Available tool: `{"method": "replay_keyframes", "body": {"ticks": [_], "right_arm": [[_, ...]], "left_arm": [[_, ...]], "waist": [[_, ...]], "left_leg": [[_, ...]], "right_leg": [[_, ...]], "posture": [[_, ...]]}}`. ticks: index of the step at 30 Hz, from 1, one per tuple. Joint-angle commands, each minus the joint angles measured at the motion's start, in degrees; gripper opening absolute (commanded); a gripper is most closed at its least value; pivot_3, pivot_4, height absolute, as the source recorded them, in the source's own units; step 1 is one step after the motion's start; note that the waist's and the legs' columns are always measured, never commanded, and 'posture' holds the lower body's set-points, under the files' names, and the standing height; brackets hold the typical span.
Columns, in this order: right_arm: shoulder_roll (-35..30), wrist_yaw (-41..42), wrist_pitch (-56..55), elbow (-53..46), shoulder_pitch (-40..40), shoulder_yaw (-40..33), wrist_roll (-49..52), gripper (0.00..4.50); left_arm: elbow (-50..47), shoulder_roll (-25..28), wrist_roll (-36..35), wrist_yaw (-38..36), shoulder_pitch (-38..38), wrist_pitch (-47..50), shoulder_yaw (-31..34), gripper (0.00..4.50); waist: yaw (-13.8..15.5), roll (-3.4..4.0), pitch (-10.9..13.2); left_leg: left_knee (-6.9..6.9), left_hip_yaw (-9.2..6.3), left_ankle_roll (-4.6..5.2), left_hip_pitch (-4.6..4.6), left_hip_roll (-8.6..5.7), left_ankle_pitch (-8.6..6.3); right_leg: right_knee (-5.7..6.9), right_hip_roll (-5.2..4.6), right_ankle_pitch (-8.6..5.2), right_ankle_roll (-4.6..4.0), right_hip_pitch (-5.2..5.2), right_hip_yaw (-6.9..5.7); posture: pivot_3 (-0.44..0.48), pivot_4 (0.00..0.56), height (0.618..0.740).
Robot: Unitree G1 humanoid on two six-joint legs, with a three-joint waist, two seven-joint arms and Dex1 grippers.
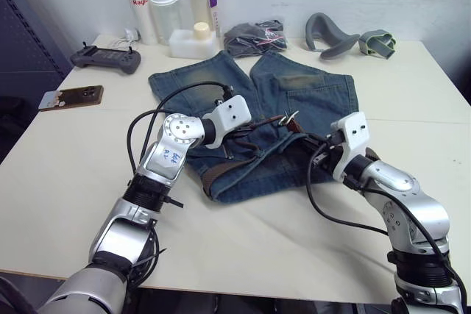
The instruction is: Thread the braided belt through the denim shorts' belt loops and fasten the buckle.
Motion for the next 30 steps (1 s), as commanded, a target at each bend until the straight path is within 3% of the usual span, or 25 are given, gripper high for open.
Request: {"method": "replay_keyframes", "body": {"ticks": [1,15,24,28,29,30], "right_arm": [[-2.3,2.7,-4.1,-4.4,0.7,2.3,-1.1,0.06],[-5.5,5.1,-14.3,-1.8,3.8,6.1,-7.8,0.06],[0.5,-0.9,-2.5,1.7,-1.1,0.1,-0.8,0.06],[4.4,-3.8,8.9,1.2,-5.5,-5.2,8.8,0.06],[6.4,-5.9,11.7,1.7,-6.9,-7.8,11.7,0.06],[10.8,-15.9,12.4,4.8,-9.8,-14.0,10.9,0.06]], "left_arm": [[-0.1,-0.9,-0.4,0.1,-2.3,-1.6,-0.3,0.00],[0.7,0.8,-0.5,-0.8,-2.2,-2.3,0.5,0.00],[-3.3,4.6,-1.3,0.8,1.1,1.6,3.8,0.00],[-6.2,4.1,-1.5,2.7,3.1,3.8,4.4,0.00],[-6.7,3.9,-1.6,3.3,3.4,4.3,4.6,0.00],[-7.1,3.4,-1.7,4.0,3.6,4.9,4.6,0.00]], "waist": [[0.0,0.00,0.0],[-0.2,-0.01,0.0],[-0.4,-0.02,0.0],[-0.5,-0.02,0.0],[-0.5,-0.02,0.0],[-0.6,-0.03,0.0]], "left_leg": [[-0.01,0.00,0.00,0.00,0.00,0.00],[-0.10,-0.01,-0.05,0.00,0.02,0.08],[-0.11,-0.07,-0.06,0.01,0.02,0.10],[-0.11,-0.13,-0.06,0.02,-0.05,0.11],[-0.10,-0.15,-0.07,0.01,-0.05,0.12],[-0.11,-0.17,-0.07,0.00,-0.06,0.12]], "right_leg": [[-0.01,0.00,0.00,0.00,0.00,0.00],[-0.06,0.00,0.00,0.00,-0.01,-0.02],[-0.02,0.01,0.00,0.00,-0.02,-0.03],[0.02,0.01,0.01,-0.01,0.01,0.01],[0.02,0.01,0.01,-0.01,0.00,0.00],[0.03,0.02,0.01,-0.01,0.01,0.01]], "posture": [[0.000,0.150,0.631],[0.000,0.150,0.631],[0.000,0.150,0.631],[0.000,0.150,0.631],[0.000,0.150,0.631],[0.000,0.150,0.631]]}}
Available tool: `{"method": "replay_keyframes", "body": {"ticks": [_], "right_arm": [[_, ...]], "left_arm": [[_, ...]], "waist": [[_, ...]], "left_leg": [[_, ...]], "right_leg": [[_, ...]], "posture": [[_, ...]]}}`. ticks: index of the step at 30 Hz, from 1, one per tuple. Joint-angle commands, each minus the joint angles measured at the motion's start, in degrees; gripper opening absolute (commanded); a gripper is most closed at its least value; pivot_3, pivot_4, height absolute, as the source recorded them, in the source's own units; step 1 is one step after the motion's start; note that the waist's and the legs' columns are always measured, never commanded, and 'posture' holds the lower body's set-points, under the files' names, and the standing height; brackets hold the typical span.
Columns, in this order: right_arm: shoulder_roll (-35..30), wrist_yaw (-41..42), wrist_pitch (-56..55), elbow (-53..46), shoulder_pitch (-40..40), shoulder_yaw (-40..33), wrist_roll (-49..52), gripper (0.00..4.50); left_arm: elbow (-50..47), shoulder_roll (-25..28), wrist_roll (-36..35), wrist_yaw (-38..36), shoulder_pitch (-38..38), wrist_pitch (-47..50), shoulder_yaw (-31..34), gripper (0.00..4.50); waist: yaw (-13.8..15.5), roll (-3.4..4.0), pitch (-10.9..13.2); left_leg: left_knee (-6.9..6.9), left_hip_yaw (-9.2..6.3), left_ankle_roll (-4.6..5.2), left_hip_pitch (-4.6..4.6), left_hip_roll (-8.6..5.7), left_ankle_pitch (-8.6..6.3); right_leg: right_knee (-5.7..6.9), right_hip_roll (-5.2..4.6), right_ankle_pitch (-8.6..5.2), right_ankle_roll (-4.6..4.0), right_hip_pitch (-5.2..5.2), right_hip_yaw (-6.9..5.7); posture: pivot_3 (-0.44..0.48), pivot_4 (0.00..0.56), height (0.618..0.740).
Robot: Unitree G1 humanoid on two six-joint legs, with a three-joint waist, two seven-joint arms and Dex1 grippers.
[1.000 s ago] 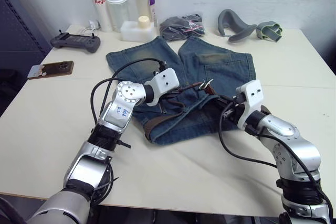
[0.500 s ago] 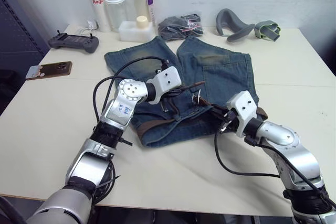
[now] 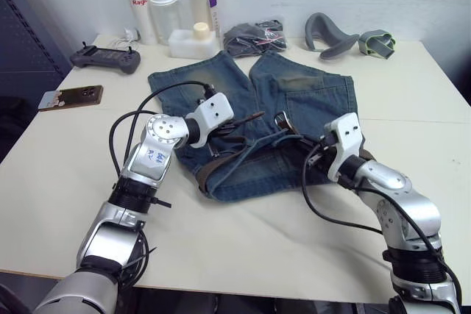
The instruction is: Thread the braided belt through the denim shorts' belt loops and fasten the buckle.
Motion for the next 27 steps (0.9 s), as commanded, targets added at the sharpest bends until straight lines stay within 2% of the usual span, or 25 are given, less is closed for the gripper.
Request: {"method": "replay_keyframes", "body": {"ticks": [1,3,7,21,27], "right_arm": [[8.2,-16.7,5.3,2.9,-6.1,-13.7,4.9,0.06],[11.6,-19.3,10.9,1.0,-7.6,-15.5,10.0,0.06],[11.2,-20.3,14.4,-2.9,-7.7,-13.1,11.4,0.06],[8.7,-18.3,11.5,-6.8,-3.3,-6.5,10.2,0.06],[5.6,-15.6,8.4,-7.3,-1.0,-2.3,7.8,0.06]], "left_arm": [[-3.7,-1.0,-0.7,2.5,-0.1,1.4,1.3,0.00],[-4.7,-1.8,-1.0,3.1,0.4,2.3,0.8,0.00],[-6.5,-2.6,-1.3,2.9,1.1,3.3,-0.2,0.00],[-4.3,-4.9,-1.3,2.3,-2.3,1.5,-2.1,0.00],[-3.8,-6.0,-1.5,2.1,-3.0,1.1,-2.5,0.00]], "waist": [[-0.2,-0.02,0.0],[-0.2,-0.01,0.0],[-0.9,0.02,0.0],[-1.1,0.01,0.0],[-1.2,0.01,0.0]], "left_leg": [[0.00,-0.02,-0.01,0.01,0.00,0.00],[-0.04,-0.07,-0.07,0.00,-0.06,0.07],[-0.29,-0.41,-0.07,0.05,-0.48,0.19],[-0.46,-0.51,-0.10,0.07,-0.58,0.45],[-0.48,-0.53,-0.10,0.08,-0.58,0.45]], "right_leg": [[0.03,0.01,0.00,0.00,0.01,0.01],[0.08,0.03,0.01,-0.01,0.00,0.08],[0.33,0.01,0.02,-0.04,-0.02,0.46],[0.26,-0.05,0.02,-0.04,0.02,0.49],[0.25,-0.04,0.02,-0.04,0.02,0.48]], "posture": [[0.000,0.150,0.631],[0.000,0.150,0.631],[0.000,0.150,0.631],[0.000,0.150,0.631],[0.000,0.150,0.631]]}}
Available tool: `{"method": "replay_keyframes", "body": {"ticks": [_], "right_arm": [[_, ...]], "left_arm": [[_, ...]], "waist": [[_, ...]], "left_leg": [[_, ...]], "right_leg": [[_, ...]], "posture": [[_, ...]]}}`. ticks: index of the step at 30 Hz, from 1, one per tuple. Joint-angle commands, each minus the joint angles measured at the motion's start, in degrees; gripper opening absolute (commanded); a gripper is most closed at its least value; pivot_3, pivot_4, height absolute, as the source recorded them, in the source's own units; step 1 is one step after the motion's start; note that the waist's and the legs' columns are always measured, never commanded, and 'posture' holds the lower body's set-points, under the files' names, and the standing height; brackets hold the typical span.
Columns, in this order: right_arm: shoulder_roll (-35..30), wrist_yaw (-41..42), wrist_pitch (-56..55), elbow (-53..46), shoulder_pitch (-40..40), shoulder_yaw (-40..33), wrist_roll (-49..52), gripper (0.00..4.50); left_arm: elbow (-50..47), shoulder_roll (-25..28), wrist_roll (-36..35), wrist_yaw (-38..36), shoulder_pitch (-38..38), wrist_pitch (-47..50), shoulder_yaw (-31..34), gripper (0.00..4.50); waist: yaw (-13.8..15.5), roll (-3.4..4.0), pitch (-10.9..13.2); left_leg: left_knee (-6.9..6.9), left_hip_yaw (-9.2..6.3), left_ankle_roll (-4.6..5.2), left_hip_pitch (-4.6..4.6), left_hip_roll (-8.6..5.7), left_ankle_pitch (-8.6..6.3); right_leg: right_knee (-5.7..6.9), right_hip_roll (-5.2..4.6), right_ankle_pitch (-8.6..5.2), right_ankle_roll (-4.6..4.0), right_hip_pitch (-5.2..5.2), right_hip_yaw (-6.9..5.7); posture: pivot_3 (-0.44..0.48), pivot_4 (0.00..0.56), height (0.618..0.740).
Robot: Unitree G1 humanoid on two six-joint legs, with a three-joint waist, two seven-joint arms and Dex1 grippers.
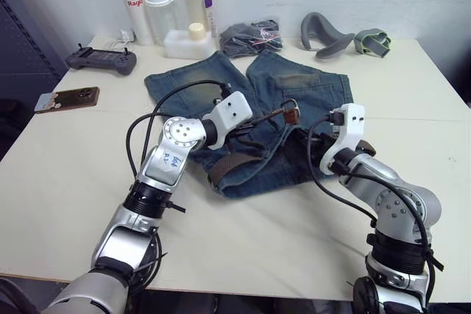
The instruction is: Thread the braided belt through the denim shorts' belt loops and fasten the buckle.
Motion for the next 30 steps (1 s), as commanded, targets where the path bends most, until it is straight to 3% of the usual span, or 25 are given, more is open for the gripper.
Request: {"method": "replay_keyframes", "body": {"ticks": [1,12,21,25,30], "right_arm": [[-2.9,2.9,-3.6,-3.0,0.9,3.7,-2.0,0.06],[-10.2,10.0,-14.5,-6.3,3.3,13.0,-10.5,0.06],[-22.3,16.5,-34.1,-4.3,7.7,25.6,-31.3,0.06],[-27.1,19.4,-43.9,-0.7,7.6,28.0,-39.3,0.06],[-29.6,24.7,-51.3,0.1,7.7,28.4,-42.4,0.06]], "left_arm": [[-1.1,-0.5,-0.7,-0.2,-1.5,-1.4,-0.3,0.00],[0.5,-0.4,-0.2,-0.4,-1.6,-1.9,-1.3,0.00],[2.1,-1.1,-0.3,-0.2,-2.5,-3.0,-1.3,0.00],[1.2,-1.3,0.9,-1.5,-2.7,-4.2,-3.7,0.00],[1.4,-3.0,0.9,-1.9,-2.9,-5.0,-5.3,0.00]], "waist": [[0.0,0.00,0.0],[0.3,-0.01,0.0],[0.4,-0.03,0.0],[0.4,-0.04,0.0],[0.5,-0.07,0.0]], "left_leg": [[0.00,-0.01,0.00,-0.01,0.00,0.00],[0.00,-0.05,-0.01,-0.03,-0.01,0.00],[0.01,-0.07,-0.01,-0.10,-0.01,0.00],[0.01,-0.07,0.00,-0.12,-0.01,0.01],[0.04,-0.07,0.00,-0.16,-0.01,0.01]], "right_leg": [[-0.01,0.00,0.00,0.00,0.00,0.00],[-0.09,-0.01,0.00,0.00,0.01,-0.03],[-0.27,-0.03,0.00,0.00,0.03,-0.08],[-0.33,-0.04,0.00,0.01,0.07,-0.12],[-0.36,-0.05,0.00,0.01,0.07,-0.15]], "posture": [[0.000,0.150,0.631],[0.000,0.150,0.631],[0.000,0.150,0.631],[0.000,0.150,0.631],[0.000,0.150,0.631]]}}
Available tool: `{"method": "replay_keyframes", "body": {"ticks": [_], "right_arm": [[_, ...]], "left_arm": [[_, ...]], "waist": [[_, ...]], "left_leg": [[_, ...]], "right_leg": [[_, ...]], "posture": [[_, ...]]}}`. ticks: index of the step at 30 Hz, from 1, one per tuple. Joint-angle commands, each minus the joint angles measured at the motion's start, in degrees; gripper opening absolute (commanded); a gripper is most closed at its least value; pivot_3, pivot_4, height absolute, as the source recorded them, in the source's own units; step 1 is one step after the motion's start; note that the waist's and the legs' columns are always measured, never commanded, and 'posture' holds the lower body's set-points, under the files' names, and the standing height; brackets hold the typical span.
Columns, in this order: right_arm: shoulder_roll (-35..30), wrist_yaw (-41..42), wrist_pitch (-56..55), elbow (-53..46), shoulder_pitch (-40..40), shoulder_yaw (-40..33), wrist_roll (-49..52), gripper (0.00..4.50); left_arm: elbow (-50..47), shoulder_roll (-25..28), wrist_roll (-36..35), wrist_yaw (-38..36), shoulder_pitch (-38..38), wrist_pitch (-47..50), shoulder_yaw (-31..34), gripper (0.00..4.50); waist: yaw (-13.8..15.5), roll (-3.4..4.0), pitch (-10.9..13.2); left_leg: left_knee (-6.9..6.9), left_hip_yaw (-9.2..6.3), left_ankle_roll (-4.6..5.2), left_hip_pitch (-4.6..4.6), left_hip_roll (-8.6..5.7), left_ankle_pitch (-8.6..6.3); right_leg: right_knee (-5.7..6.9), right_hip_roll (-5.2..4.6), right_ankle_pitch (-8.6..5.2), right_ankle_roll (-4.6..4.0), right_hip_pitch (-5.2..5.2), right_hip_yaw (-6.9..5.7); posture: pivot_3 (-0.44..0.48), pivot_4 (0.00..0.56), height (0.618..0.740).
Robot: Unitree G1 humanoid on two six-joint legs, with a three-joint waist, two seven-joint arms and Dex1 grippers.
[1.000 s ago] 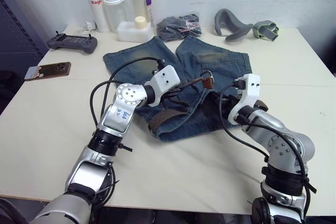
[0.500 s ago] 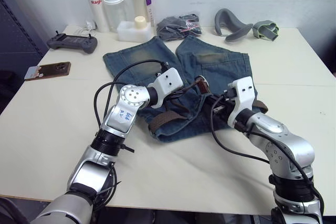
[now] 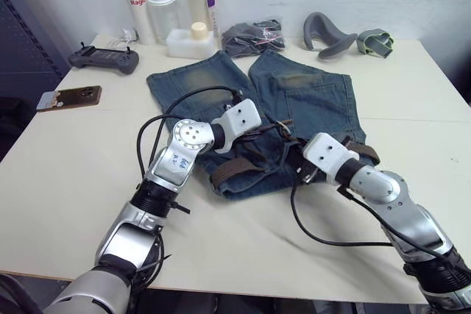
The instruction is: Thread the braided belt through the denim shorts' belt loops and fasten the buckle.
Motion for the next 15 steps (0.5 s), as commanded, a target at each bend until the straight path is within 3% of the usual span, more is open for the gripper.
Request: {"method": "replay_keyframes", "body": {"ticks": [1,15], "right_arm": [[-1.3,5.0,-6.8,-2.8,-0.5,1.8,-2.2,0.06],[-1.3,12.4,-9.0,-1.4,0.5,-1.6,-2.9,0.06]], "left_arm": [[-0.8,-2.1,0.3,-0.5,-2.0,-2.2,-2.4,0.00],[4.1,-4.0,2.8,-1.5,-3.9,-10.3,-4.9,0.00]], "waist": [[0.0,0.00,0.0],[0.1,-0.07,0.0]], "left_leg": [[0.00,0.00,0.00,-0.01,0.00,0.00],[0.02,-0.01,0.00,-0.03,0.01,0.00]], "right_leg": [[0.00,-0.01,0.00,0.00,0.00,-0.01],[-0.04,-0.02,0.00,0.00,0.02,-0.06]], "posture": [[0.000,0.150,0.631],[0.000,0.150,0.631]]}}
